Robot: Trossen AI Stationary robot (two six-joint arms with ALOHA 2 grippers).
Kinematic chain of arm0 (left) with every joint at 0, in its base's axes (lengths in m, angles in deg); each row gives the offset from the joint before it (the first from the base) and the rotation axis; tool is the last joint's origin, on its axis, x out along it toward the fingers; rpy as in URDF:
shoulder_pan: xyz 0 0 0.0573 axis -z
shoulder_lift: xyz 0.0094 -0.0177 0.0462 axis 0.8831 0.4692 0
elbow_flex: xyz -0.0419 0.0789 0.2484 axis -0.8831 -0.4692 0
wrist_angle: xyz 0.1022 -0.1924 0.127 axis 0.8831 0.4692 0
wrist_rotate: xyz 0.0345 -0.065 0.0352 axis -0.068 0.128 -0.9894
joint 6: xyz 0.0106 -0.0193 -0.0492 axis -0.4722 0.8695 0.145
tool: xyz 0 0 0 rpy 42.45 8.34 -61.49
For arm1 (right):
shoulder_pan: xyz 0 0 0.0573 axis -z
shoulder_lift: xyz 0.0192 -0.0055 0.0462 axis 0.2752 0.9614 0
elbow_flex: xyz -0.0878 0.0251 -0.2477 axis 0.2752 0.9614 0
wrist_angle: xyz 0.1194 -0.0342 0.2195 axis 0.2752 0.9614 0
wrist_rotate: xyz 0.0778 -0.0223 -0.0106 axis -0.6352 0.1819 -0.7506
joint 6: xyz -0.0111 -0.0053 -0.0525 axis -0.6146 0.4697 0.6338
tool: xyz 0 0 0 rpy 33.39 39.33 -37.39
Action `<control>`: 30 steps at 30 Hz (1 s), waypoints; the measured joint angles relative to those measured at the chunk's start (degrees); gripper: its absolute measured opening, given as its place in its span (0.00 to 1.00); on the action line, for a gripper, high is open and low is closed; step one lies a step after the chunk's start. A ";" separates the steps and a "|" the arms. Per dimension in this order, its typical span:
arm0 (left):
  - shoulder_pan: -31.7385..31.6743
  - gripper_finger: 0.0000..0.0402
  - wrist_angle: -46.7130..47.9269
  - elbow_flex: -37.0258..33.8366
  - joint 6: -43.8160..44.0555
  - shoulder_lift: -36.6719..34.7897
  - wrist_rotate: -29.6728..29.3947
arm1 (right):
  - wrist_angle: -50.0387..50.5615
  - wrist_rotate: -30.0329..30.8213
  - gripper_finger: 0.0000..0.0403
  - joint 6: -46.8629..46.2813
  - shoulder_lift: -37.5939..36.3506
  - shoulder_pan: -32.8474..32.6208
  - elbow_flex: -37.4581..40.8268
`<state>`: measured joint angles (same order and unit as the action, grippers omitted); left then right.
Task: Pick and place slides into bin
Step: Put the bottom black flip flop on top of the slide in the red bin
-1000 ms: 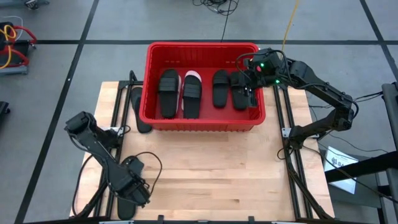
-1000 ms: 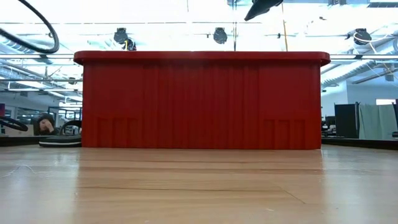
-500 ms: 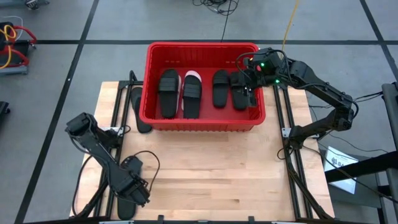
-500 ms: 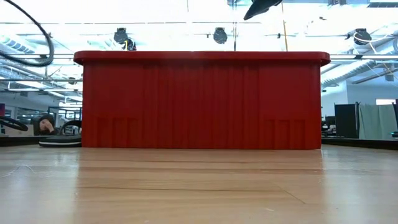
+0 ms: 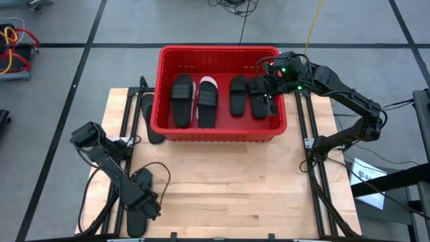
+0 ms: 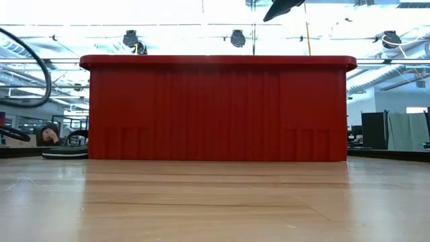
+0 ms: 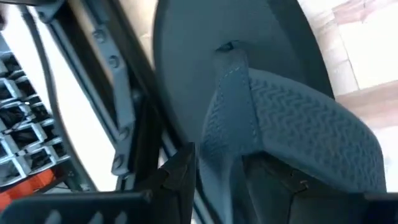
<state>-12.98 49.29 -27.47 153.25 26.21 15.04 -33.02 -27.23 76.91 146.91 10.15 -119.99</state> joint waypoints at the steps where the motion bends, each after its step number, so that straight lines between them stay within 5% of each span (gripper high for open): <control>1: 0.00 0.32 -1.18 -0.79 0.06 0.00 0.00 | 0.00 0.00 0.35 0.00 0.00 0.00 0.00; 6: -0.32 0.28 -3.74 -3.49 0.19 0.00 0.52 | 0.00 0.00 0.35 0.00 0.00 0.00 0.00; 12: -1.16 0.03 -3.68 -3.78 -1.93 0.00 0.50 | 0.02 0.00 0.35 0.02 0.00 0.00 0.00; 22: -5.11 0.01 -3.44 1.04 -4.81 -3.16 -5.20 | 0.04 0.15 0.35 0.02 -1.05 0.00 0.00; 30: -11.64 0.00 -3.18 13.11 -18.71 -8.95 -9.83 | 0.05 0.20 0.35 0.02 -3.87 0.01 -0.01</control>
<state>-24.63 46.12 -14.36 134.54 17.26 5.22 -32.96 -27.03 76.93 143.05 10.17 -120.00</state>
